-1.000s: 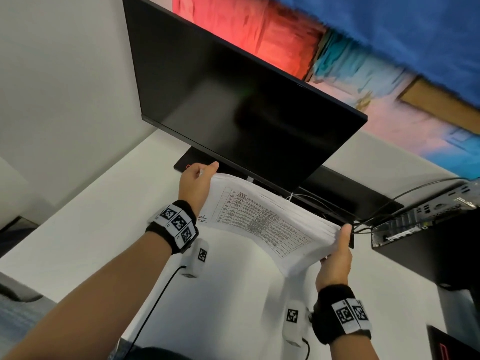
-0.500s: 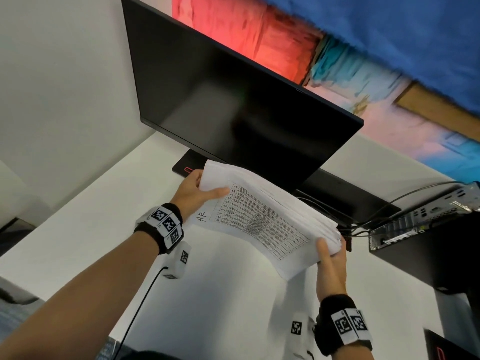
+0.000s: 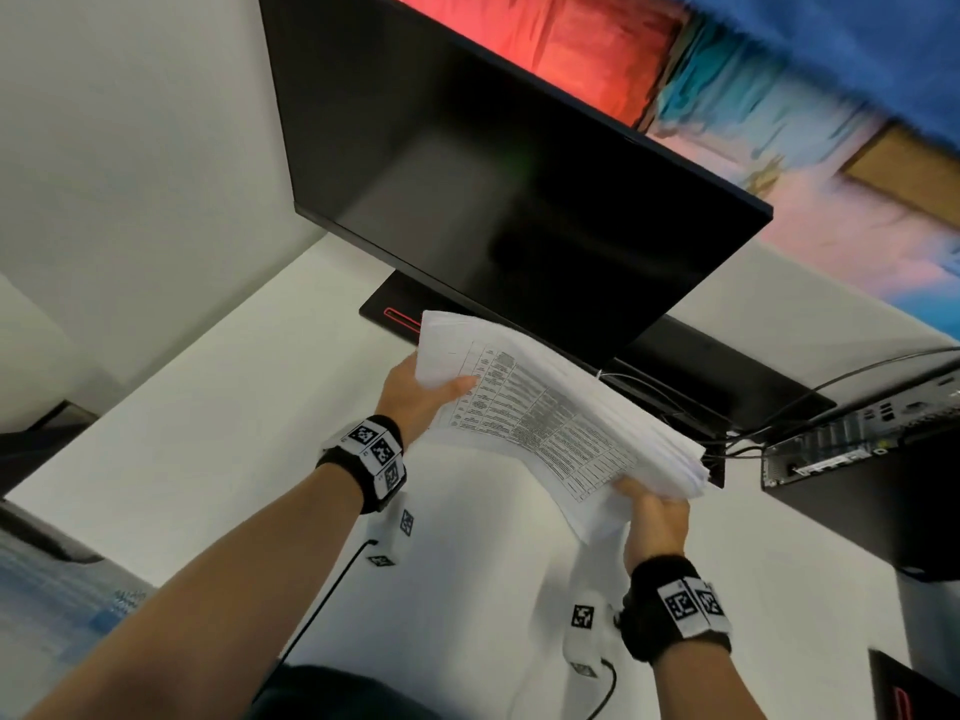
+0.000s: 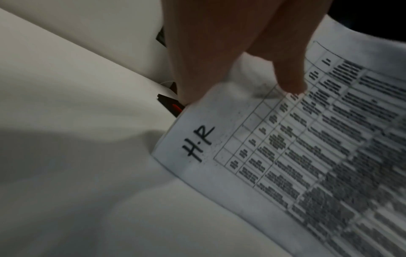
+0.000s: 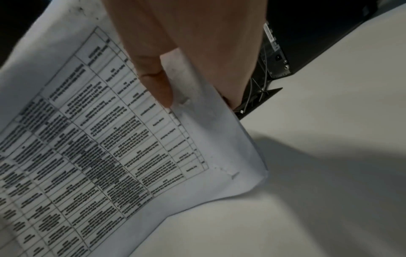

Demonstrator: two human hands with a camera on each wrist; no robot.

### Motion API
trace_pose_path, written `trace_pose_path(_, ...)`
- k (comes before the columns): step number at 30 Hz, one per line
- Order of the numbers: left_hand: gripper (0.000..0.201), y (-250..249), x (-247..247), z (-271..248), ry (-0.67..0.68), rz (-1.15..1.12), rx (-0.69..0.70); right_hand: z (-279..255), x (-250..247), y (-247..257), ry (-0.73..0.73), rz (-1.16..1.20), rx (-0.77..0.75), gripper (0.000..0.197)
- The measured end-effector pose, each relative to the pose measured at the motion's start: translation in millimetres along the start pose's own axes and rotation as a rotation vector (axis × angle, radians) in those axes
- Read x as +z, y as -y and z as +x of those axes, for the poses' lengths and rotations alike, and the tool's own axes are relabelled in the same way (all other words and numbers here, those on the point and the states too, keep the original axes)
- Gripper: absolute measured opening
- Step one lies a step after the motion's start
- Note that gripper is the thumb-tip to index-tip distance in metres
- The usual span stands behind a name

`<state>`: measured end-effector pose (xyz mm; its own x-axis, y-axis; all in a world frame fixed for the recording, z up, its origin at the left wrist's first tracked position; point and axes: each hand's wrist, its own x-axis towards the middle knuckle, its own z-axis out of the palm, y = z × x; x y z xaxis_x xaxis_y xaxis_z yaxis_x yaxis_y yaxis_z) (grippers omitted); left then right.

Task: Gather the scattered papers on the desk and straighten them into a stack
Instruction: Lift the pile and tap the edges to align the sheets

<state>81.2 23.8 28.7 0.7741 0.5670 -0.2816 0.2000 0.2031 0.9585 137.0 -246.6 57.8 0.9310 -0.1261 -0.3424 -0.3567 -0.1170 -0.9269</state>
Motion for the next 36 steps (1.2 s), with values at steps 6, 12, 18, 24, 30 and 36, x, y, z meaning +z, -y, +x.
trace_pose_path(6, 0.027, -29.4, 4.5, 1.5, -0.008, 0.179, 0.231, 14.0, -8.3, 18.4, -0.064, -0.079, -0.194, 0.089)
trace_pose_path(12, 0.028, -130.9, 19.3, -25.9, 0.225, 0.743, 0.887, 0.6, 6.0, 80.3, 0.198, -0.574, -0.764, 0.103)
trace_pose_path(18, 0.068, -180.2, 14.1, -49.9, -0.086, 0.793, 1.047, -15.6, 12.6, 94.0, 0.388, -0.287, -0.555, 0.024)
trace_pose_path(24, 0.093, -108.1, -10.1, -31.4, 0.187, -0.053, 0.261, -40.8, 15.5, 80.6, 0.365, -0.042, -0.448, 0.012)
trace_pose_path(30, 0.05, -33.3, -3.4, -44.4, 0.175, -0.051, 0.041, -35.6, 28.8, 12.6, 0.342, -0.113, -0.211, 0.039)
trace_pose_path(36, 0.063, 0.1, 3.4, -43.9, 0.171, 0.224, -0.005, -23.1, 26.3, -26.7, 0.243, -0.208, -0.059, 0.051)
